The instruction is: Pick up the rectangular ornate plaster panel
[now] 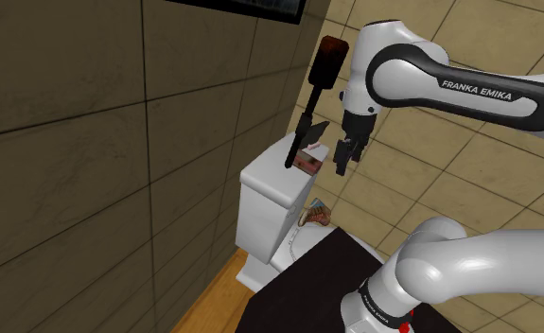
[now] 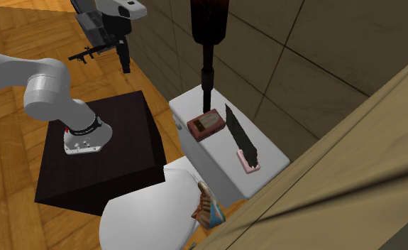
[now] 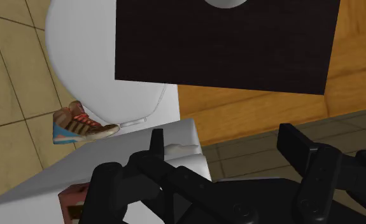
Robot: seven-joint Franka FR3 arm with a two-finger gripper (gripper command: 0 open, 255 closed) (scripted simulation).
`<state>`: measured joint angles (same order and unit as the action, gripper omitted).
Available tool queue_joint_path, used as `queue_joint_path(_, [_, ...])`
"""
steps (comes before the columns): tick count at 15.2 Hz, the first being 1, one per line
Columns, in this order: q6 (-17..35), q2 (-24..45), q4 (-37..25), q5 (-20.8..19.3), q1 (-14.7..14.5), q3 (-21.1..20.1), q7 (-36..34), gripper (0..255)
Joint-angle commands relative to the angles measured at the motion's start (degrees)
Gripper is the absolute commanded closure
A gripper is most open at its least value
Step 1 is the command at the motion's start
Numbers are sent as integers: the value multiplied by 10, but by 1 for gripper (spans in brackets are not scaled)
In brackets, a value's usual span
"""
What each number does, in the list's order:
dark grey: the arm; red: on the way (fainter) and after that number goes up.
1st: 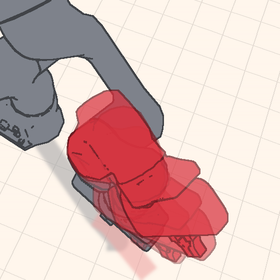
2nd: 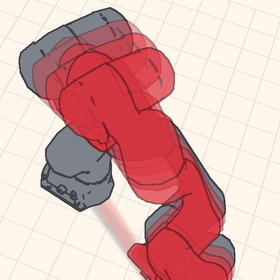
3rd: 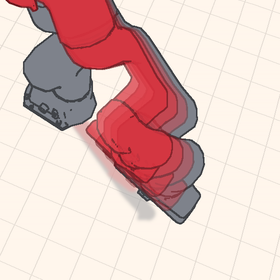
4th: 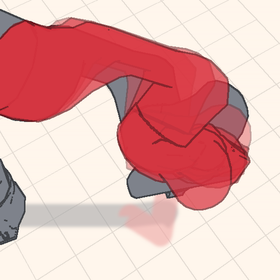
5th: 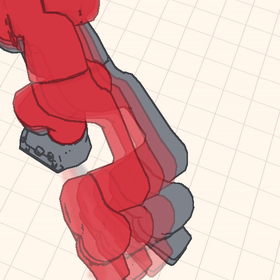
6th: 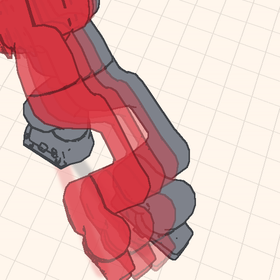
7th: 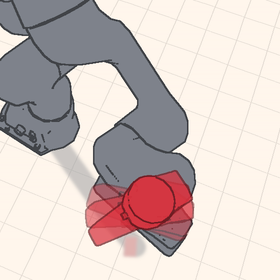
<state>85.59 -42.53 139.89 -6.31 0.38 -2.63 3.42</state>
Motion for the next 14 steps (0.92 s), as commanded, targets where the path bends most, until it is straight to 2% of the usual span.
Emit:
queue_joint_path(1, [0,0,0,0,0,0,0,0])
queue_joint_path(7, [62,-6,24,-90,-4,96,190,0])
queue_joint_path(14, [159,51,1,-167,-19,214,404,0])
